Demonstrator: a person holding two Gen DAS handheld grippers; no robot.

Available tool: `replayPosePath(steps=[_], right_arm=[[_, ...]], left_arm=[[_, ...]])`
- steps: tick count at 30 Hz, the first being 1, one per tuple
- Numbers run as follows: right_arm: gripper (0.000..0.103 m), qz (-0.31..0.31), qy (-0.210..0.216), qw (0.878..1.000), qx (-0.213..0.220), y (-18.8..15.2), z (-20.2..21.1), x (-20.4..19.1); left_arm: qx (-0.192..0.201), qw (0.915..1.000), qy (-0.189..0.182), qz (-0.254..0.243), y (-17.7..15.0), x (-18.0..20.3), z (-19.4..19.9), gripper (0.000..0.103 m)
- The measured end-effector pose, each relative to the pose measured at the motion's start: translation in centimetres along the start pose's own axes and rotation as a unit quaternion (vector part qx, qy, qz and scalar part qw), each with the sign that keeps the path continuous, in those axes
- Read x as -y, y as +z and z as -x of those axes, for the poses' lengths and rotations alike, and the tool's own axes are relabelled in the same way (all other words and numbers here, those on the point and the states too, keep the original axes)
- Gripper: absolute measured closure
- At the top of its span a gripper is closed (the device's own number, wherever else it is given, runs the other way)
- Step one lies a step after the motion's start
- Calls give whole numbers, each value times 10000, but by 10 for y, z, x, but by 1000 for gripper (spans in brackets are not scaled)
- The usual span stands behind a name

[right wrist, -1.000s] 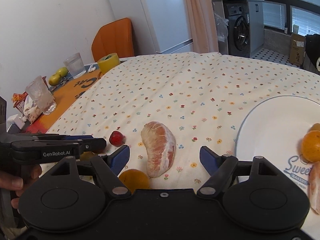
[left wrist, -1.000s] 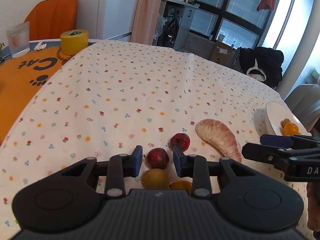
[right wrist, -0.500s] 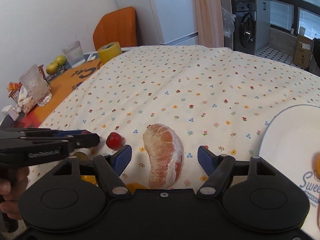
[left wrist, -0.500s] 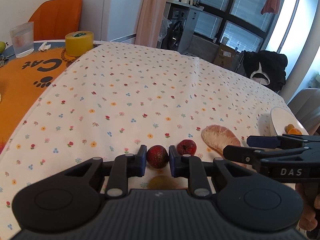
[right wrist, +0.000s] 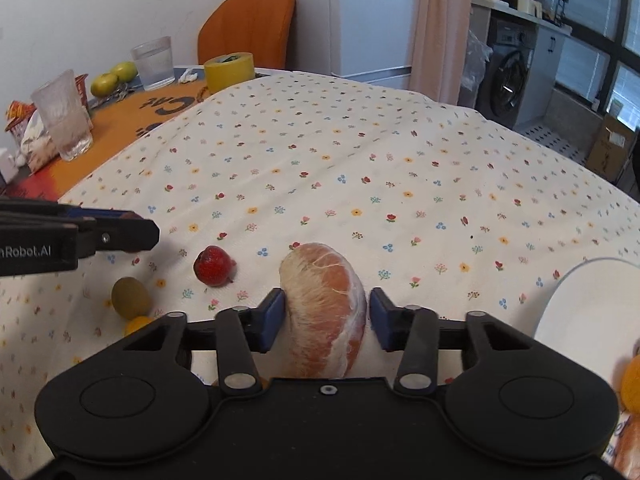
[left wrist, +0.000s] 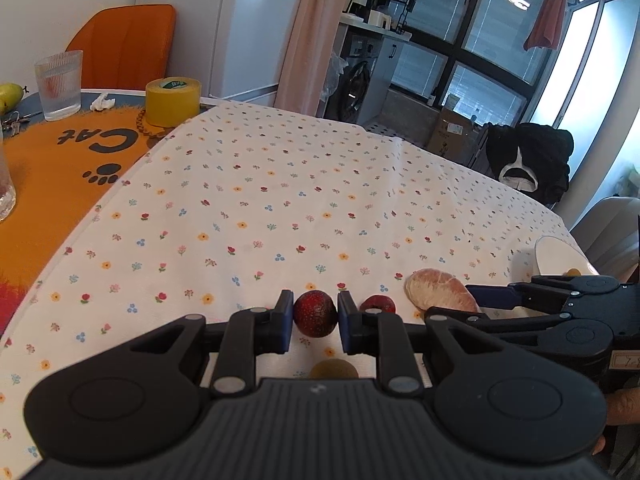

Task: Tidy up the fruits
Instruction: 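Grasp the second pomelo segment with the right tool while the left tool grasps a red plum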

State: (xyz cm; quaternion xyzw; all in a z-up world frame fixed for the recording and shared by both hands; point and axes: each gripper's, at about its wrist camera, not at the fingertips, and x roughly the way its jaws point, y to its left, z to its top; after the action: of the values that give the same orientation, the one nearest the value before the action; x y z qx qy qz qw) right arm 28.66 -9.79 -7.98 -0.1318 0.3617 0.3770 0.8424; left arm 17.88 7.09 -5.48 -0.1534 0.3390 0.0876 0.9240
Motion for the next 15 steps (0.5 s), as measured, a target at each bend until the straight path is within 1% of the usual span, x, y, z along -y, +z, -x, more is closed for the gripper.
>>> replayPosePath(steps=[3,6,15], right_arm=[[64,42,-5,10000,-15,0,2,-1],[65,-56,25,10000,24,-1,6,2],[65,-413,-163,9980,448,2,35,21]], left_arm=[[36,10000,-5,12,0,0,3,82],[96,10000,1,21,1,1,6,82],[225,9997,-78,-32,5,12,13,82]])
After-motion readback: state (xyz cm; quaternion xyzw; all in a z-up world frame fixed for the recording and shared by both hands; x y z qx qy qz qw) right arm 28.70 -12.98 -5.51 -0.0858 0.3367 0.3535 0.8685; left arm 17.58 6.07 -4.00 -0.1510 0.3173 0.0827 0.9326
